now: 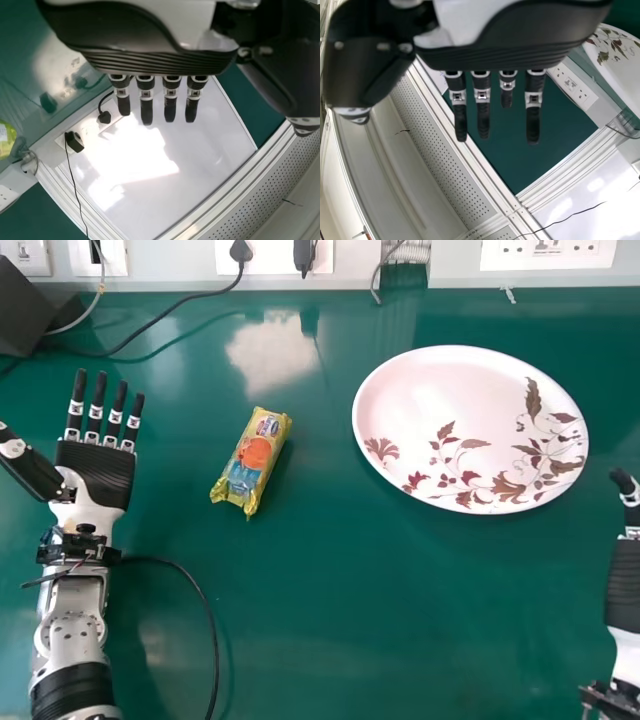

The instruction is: Pick up biscuit and place it in the plate

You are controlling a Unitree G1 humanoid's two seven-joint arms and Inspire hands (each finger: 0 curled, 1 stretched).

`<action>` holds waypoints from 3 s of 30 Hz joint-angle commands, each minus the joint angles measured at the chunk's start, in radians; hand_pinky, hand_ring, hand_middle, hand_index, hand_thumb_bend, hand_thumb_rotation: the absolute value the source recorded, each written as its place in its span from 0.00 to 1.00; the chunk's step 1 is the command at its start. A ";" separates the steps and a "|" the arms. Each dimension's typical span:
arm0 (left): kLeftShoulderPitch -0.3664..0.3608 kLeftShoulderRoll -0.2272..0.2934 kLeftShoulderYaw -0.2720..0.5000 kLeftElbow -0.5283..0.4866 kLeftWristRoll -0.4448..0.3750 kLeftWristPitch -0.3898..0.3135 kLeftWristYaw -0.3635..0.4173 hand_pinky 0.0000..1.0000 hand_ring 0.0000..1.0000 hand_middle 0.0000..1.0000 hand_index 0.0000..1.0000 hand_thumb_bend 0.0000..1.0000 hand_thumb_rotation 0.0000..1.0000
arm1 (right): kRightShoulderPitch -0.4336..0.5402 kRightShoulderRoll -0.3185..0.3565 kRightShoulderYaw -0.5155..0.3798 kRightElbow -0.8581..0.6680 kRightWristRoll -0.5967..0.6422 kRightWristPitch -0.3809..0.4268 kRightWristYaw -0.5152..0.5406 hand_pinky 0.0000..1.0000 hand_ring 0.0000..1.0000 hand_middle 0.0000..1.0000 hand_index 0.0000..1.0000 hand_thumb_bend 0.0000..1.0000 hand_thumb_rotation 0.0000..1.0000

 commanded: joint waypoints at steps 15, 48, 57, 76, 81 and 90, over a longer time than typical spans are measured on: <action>0.078 -0.036 -0.004 -0.036 -0.007 0.019 0.015 0.95 0.93 0.97 0.94 1.00 0.70 | 0.016 0.040 0.008 -0.017 -0.001 -0.006 -0.014 0.58 0.72 0.81 0.74 0.88 0.21; 0.165 -0.060 -0.083 -0.220 0.174 -0.125 0.088 1.00 0.95 0.96 0.95 1.00 0.69 | 0.014 0.022 0.007 -0.017 0.009 0.002 -0.015 0.69 0.81 0.86 0.82 0.95 0.36; 0.202 -0.082 -0.134 -0.317 0.275 -0.205 0.174 0.97 0.97 0.96 0.95 1.00 0.68 | 0.008 0.022 0.002 -0.017 -0.002 0.001 -0.027 0.72 0.85 0.87 0.81 0.93 0.38; 0.246 -0.080 -0.211 -0.394 0.466 -0.385 0.295 0.98 0.98 0.98 0.95 1.00 0.68 | -0.005 0.015 0.005 -0.017 0.004 0.003 -0.022 0.80 0.87 0.87 0.78 0.96 0.38; 0.261 -0.076 -0.229 -0.421 0.515 -0.405 0.340 0.95 0.98 0.98 0.95 1.00 0.69 | 0.000 0.018 0.006 -0.023 -0.003 0.000 -0.023 0.80 0.87 0.87 0.78 0.96 0.34; 0.287 -0.049 -0.274 -0.436 0.767 -0.503 0.454 0.95 0.97 0.97 0.95 1.00 0.71 | 0.006 0.029 0.018 -0.042 -0.025 -0.004 -0.045 0.77 0.85 0.90 0.79 0.98 0.40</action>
